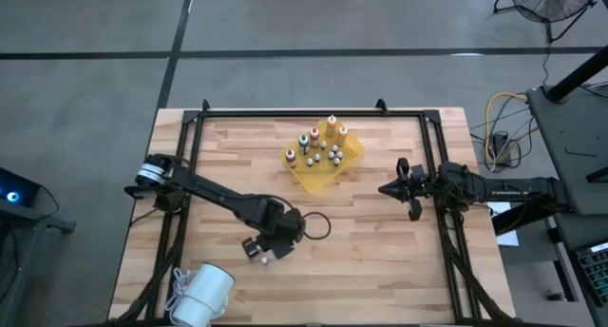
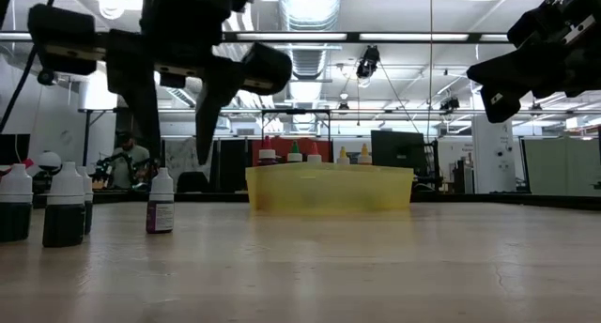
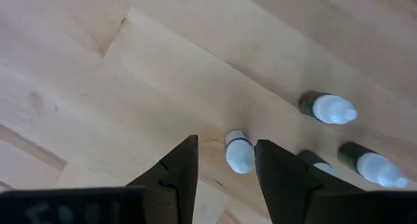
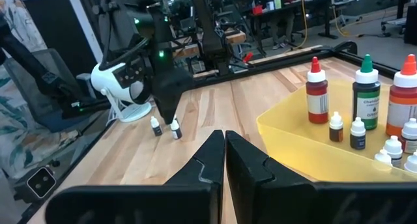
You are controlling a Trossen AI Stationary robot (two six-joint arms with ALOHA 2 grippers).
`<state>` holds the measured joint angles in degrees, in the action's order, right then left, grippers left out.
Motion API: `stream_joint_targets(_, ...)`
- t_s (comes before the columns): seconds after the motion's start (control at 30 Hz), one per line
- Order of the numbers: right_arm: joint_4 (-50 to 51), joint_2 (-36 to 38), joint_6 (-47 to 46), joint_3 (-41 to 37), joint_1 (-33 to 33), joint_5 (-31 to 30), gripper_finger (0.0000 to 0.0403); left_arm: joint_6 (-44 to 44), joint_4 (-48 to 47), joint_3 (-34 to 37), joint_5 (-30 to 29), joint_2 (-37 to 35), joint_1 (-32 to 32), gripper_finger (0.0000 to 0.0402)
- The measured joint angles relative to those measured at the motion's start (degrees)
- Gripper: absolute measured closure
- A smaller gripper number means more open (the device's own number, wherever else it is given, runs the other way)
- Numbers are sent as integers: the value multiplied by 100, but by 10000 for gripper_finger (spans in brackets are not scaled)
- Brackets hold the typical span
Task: Pick & Place food coloring
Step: Put the small black food coloring bottle into the yellow bin
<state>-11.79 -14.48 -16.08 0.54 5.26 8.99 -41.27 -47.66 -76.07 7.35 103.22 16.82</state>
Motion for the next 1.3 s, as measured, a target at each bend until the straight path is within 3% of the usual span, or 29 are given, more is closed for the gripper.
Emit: stream_joint_targets(1.3, 0, 8, 0, 0, 0, -2, 394, 691, 511, 510, 4, 96, -24, 278)
